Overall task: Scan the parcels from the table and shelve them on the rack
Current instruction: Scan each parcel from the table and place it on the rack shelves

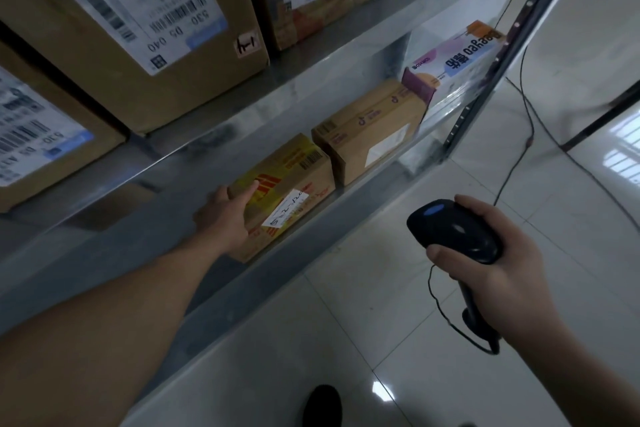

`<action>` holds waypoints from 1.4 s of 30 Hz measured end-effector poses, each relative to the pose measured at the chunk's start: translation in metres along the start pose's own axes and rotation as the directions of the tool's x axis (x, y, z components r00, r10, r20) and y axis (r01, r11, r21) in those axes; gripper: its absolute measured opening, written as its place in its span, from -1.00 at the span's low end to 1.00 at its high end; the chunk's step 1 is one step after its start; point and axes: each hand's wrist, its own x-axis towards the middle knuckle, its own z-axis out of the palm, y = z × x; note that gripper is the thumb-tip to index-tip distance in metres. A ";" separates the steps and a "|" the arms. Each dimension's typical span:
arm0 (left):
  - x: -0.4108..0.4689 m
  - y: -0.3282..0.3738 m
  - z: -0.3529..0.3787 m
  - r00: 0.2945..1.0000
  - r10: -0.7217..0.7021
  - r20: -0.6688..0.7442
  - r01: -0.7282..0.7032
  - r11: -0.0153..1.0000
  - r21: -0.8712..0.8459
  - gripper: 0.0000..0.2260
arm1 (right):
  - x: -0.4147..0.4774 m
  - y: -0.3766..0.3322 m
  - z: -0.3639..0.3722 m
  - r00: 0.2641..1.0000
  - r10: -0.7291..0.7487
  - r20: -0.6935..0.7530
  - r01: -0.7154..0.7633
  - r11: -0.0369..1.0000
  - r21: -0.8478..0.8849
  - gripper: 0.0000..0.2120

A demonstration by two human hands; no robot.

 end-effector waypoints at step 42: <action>-0.337 0.606 -0.300 0.544 0.809 -0.225 -0.784 0.585 0.207 -0.42 | -0.134 -0.181 -0.523 0.728 -0.214 -0.651 0.323 0.945 0.051 -0.38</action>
